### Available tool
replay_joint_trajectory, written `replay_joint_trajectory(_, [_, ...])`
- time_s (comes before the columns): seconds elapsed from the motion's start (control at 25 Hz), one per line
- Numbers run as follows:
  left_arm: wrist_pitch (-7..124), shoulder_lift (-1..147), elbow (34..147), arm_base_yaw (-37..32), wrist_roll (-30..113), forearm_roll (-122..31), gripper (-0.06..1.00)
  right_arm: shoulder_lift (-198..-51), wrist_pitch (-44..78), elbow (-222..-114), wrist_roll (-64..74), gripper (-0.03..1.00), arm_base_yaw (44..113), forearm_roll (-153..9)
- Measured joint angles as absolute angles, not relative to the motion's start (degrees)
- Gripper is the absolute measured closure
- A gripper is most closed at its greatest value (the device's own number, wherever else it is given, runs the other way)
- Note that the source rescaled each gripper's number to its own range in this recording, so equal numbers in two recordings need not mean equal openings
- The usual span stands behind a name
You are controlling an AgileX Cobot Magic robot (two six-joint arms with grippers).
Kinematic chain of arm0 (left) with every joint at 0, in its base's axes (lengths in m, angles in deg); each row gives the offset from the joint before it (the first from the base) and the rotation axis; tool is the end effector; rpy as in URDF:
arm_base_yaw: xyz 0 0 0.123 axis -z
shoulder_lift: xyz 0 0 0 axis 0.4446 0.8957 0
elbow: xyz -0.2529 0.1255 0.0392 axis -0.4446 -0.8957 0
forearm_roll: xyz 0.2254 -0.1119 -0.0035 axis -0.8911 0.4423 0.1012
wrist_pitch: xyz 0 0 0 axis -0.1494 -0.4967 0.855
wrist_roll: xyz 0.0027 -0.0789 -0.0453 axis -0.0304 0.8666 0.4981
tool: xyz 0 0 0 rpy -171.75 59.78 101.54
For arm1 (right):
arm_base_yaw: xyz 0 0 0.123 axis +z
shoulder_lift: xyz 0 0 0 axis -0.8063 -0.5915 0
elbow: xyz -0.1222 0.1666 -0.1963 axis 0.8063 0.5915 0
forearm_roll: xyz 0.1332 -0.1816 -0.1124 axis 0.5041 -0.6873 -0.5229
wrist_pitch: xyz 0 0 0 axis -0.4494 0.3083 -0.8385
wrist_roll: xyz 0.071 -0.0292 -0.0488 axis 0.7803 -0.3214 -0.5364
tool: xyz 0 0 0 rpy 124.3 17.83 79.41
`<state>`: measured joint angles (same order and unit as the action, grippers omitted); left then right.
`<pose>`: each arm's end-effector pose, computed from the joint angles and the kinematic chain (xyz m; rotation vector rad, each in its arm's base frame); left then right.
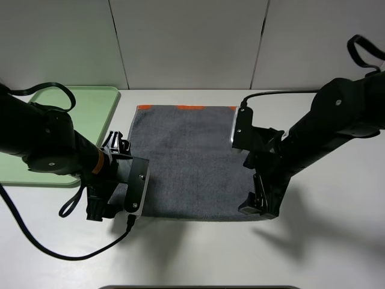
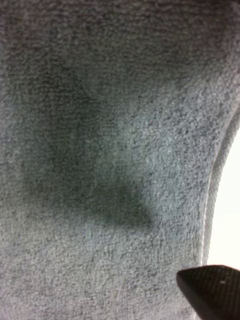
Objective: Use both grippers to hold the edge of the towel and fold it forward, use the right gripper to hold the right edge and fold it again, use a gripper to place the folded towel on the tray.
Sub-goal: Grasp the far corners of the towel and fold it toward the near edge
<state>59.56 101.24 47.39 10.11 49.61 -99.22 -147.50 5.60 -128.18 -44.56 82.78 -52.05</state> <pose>0.2283 -0.1652 0.1067 2.0735 1.6799 0.2128 0.2335 0.1469 0.1349 -1.7211 2.1589 0.1520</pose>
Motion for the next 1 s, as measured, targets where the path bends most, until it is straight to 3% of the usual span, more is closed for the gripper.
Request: replay_joint_trajectory(1.0, [59.6,101.2,47.4,10.1,49.6,-99.2,0.00,-155.6,10.0,-128.3,-44.6,-0.03,83.7,-54.7])
